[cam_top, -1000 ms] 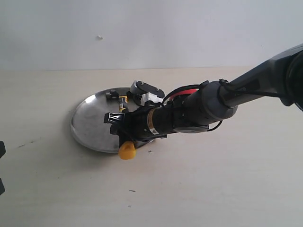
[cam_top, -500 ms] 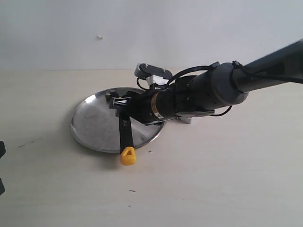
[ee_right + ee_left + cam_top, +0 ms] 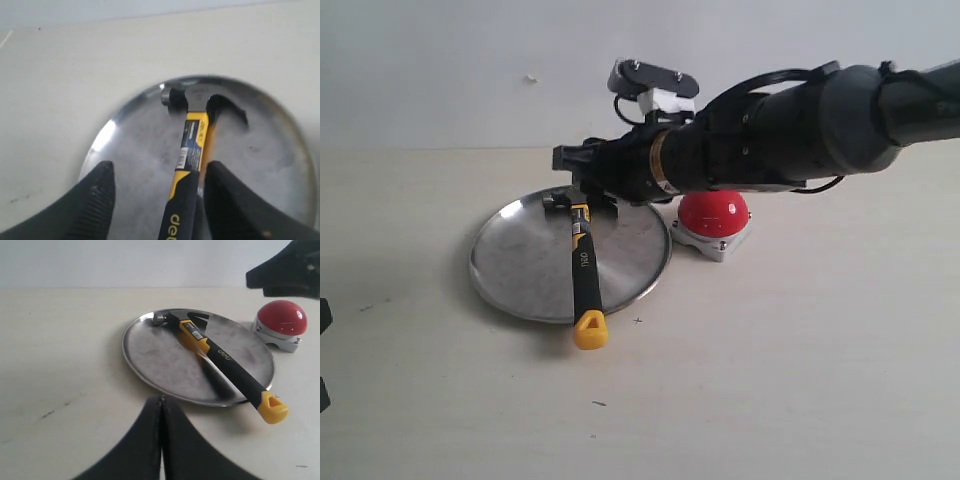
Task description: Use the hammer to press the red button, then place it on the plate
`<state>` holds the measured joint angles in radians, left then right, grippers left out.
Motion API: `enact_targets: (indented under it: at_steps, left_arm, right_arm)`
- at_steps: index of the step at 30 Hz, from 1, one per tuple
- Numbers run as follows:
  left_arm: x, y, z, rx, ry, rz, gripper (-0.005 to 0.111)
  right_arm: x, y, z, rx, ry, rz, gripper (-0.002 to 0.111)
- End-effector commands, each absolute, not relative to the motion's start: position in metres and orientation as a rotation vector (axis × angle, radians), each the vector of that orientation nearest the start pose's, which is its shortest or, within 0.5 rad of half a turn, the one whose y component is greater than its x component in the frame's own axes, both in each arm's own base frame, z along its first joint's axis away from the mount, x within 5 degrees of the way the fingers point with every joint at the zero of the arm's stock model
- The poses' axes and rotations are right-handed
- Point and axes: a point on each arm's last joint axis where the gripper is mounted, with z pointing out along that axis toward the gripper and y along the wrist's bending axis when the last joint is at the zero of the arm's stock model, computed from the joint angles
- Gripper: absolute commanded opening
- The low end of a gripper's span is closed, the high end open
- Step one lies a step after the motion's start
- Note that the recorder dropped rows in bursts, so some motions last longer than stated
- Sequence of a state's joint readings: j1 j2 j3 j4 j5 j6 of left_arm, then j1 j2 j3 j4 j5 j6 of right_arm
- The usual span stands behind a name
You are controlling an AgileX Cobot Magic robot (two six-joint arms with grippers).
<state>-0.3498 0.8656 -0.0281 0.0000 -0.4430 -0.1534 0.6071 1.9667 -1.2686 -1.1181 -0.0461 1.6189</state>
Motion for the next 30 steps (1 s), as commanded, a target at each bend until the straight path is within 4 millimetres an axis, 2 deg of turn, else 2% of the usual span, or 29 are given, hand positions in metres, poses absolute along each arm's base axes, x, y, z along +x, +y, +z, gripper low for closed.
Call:
enact_targets:
  at_steps: [1, 5, 8, 11, 17, 21, 30]
  left_arm:
    - [0.123, -0.044, 0.181, 0.170, 1.879, -0.348, 0.000]
    - [0.123, -0.044, 0.181, 0.170, 1.879, -0.348, 0.000]
    - [0.123, -0.044, 0.181, 0.170, 1.879, -0.348, 0.000]
    - [0.123, -0.044, 0.181, 0.170, 1.879, -0.348, 0.000]
    - [0.123, -0.044, 0.181, 0.170, 1.879, -0.348, 0.000]
    - [0.123, -0.044, 0.181, 0.170, 1.879, -0.348, 0.000]
    - [0.123, -0.044, 0.181, 0.170, 1.879, -0.348, 0.000]
  right_arm:
    - [0.343, 0.233, 0.235, -0.223, 2.142, 0.545, 0.031]
    - [0.312, 0.209, 0.270, -0.288, 2.065, 0.502, 0.002]
    - [0.281, 0.188, 0.288, -0.290, 2.026, 0.511, 0.000]
    - [0.246, 0.164, 0.295, -0.288, 2.001, 0.524, 0.000]
    - [0.189, 0.119, 0.282, -0.219, 2.014, 0.490, 0.000]
    - [0.169, 0.103, 0.276, -0.194, 2.003, 0.485, 0.000]
    - [0.151, 0.091, 0.298, -0.176, 1.885, 0.537, 0.000]
